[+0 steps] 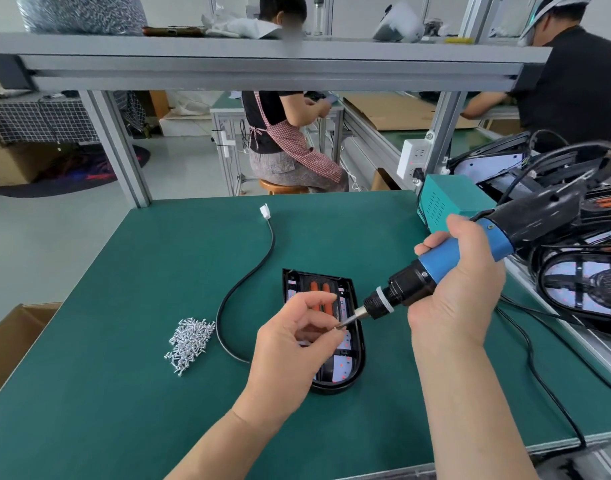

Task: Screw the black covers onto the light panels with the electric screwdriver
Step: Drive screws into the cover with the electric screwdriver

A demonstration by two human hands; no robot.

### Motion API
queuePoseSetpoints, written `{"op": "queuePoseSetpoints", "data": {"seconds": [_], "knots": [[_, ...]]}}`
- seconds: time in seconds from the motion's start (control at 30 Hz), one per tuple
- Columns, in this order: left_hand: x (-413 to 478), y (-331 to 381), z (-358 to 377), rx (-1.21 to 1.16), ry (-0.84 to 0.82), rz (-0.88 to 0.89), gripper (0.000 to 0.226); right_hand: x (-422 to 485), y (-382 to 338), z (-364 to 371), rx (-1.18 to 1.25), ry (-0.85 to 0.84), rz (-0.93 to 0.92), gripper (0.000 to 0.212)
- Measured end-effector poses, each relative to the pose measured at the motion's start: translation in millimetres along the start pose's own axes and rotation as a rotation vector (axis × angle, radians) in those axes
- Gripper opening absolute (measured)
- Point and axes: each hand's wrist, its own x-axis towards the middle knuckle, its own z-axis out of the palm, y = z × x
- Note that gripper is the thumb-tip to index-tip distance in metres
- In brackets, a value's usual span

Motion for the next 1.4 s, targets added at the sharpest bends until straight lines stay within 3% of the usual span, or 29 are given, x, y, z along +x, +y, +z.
{"op": "queuePoseSetpoints", "data": {"seconds": [0.23, 0.4, 0.47, 0.57, 0.67, 0.97, 1.4], "knots": [[4, -4, -4, 0.258, -0.082, 0.049, 0.054, 0, 1, 5, -0.048, -0.121, -0.134, 0.009], [16, -18, -16, 0.364, 0.246, 0.039, 0.043, 10, 11, 2, -0.151, -0.162, -0.154, 0.017], [22, -25, -20, 0.405, 0.250, -0.099, 0.061, 12, 20, 1, -0.199, -0.193, -0.142, 0.022], [30, -32, -19, 0.402, 0.112, -0.324, 0.091, 10, 32, 2, -0.241, -0.223, -0.116, 0.025], [35, -38, -17, 0.461, 0.056, -0.353, 0.100, 9, 41, 3, -0.276, -0.257, -0.122, 0.023], [35, -44, -14, 0.519, 0.116, -0.342, 0.070, 10, 49, 6, -0.296, -0.302, -0.135, 0.024], [33, -45, -11, 0.527, 0.152, -0.265, 0.071, 9, 60, 11, -0.376, -0.441, -0.140, 0.017]]}}
